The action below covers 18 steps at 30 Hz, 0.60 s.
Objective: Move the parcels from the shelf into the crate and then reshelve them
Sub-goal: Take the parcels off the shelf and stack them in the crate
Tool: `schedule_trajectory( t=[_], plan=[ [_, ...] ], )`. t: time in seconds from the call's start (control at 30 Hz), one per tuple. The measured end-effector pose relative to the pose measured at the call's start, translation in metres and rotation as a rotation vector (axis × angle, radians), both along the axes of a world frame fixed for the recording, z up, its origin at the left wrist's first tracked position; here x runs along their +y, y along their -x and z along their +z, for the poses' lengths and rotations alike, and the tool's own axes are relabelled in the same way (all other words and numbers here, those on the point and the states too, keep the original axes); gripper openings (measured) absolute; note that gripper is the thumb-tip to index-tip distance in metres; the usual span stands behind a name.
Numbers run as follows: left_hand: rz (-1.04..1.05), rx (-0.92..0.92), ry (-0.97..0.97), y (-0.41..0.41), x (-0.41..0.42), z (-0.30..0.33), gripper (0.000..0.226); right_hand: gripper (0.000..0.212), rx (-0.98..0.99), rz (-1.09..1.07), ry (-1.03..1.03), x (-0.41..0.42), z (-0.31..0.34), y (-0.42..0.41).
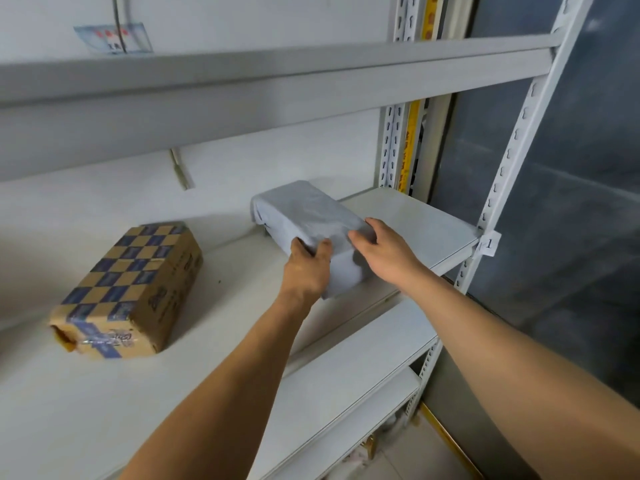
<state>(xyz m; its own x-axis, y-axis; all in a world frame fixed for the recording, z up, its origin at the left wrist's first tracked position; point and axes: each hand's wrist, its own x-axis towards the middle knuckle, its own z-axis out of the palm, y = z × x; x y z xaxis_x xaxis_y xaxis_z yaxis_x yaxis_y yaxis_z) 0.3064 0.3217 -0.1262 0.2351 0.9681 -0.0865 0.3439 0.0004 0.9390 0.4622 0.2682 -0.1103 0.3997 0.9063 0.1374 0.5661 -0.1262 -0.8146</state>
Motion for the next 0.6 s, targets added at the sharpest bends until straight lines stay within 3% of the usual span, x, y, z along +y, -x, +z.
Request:
schedule_trajectory(
  t=[0.13, 0.3, 0.4, 0.5, 0.6],
  plan=[
    [-0.021, -0.056, -0.044, 0.006, -0.014, -0.002, 0.035, 0.032, 0.219, -0.045, -0.033, -0.018, -0.01, -0.004],
    [-0.122, -0.129, -0.081, 0.009, -0.054, -0.007, 0.049, 0.025, 0.669, -0.057, -0.075, -0.071, -0.014, -0.015],
    [-0.213, -0.14, -0.134, 0.004, -0.088, -0.012, 0.054, 0.021, 0.701, -0.051, -0.143, -0.119, -0.018, -0.022],
    [-0.289, -0.169, -0.152, -0.012, -0.132, -0.012, 0.06, 0.04, 0.731, -0.061, -0.172, -0.177, -0.02, -0.033],
    [-0.382, -0.215, -0.163, -0.036, -0.178, -0.019, 0.061, 0.047, 0.736, -0.089, -0.196, -0.242, -0.026, -0.045]
  ],
)
